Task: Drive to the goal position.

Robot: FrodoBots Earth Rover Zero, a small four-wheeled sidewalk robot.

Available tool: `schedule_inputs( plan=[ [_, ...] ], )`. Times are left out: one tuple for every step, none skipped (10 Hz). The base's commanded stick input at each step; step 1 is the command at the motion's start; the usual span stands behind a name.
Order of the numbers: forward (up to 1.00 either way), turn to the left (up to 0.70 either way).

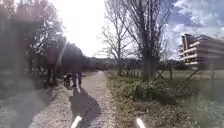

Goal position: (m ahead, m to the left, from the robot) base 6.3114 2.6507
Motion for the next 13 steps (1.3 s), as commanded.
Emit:
schedule_inputs(
  plan=[
    [0.00, 0.00],
    [0.01, 0.00],
    [0.14, 0.00],
    [0.28, 0.00],
    [0.30, 0.00],
    [0.30, 0.00],
    [0.30, 0.00],
    [0.30, 0.00],
    [0.30, 0.00],
    [0.30, 0.00],
    [0.30, 0.00],
    [0.30, 0.00],
    [0.30, 0.00]
  ],
)
